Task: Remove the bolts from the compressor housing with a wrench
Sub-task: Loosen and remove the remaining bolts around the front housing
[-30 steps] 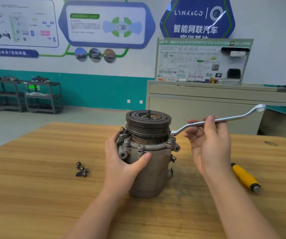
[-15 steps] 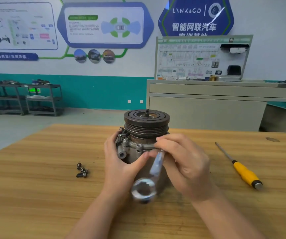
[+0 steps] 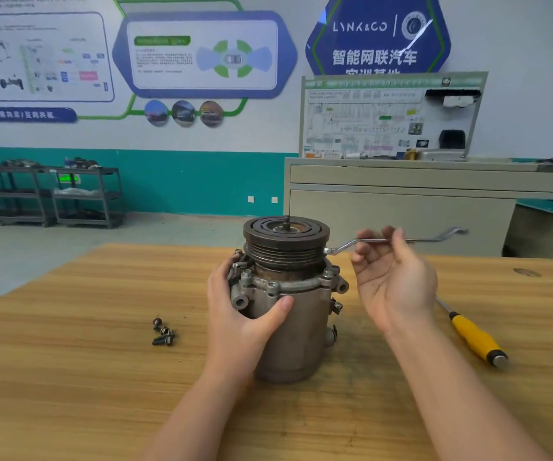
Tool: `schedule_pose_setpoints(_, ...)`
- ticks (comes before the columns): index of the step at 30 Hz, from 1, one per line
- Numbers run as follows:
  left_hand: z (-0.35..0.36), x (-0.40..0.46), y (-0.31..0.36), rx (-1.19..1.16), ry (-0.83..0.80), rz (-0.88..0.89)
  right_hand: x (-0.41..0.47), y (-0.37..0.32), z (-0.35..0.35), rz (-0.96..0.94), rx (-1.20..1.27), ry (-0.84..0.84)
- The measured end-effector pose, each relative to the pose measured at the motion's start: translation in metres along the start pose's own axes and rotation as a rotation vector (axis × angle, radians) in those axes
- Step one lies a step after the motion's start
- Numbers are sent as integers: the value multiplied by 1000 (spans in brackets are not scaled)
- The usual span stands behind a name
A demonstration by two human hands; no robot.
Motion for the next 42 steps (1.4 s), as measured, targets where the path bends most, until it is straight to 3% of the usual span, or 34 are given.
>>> schedule_pose_setpoints(9,0,0,1,-2,-14,-14,-38,-34,31,-459,-455,-198)
schedule_pose_setpoints(16,0,1,-1,15,-1,4,-87,-12,72,-783,-919,-812)
schedule_pose_setpoints(19,2,2,-4,11,-10,6,-100,1,74,-926,-1101,-948)
schedule_pose_setpoints(22,1,1,-4,-12,-1,2,-93,-7,68,-849,-866,-780)
schedule_pose_setpoints(25,1,1,-5,-29,-9,-10,-66,-28,40,-715,-539,-385)
schedule_pose_setpoints(29,1,0,-3,-25,-18,-9,-7,-5,-4,-134,-224,69)
schedule_pose_setpoints(32,0,1,-2,-32,-14,-12,8,16,-10,172,-95,141)
schedule_pose_setpoints(35,1,1,-2,-15,-17,-13,9,6,-5,101,-2,82)
schedule_pose_setpoints(42,1,0,-2,-16,-29,-23,-25,-35,28,-404,-441,-178)
Point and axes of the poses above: each hand's wrist, its own x-axis towards the middle knuckle, its own z-axis out of the palm, y = z × x, the point moved 9 cm from there along x, towards the middle knuckle, and after that the axes turned 15 degrees about x, right-handed, at the moved point
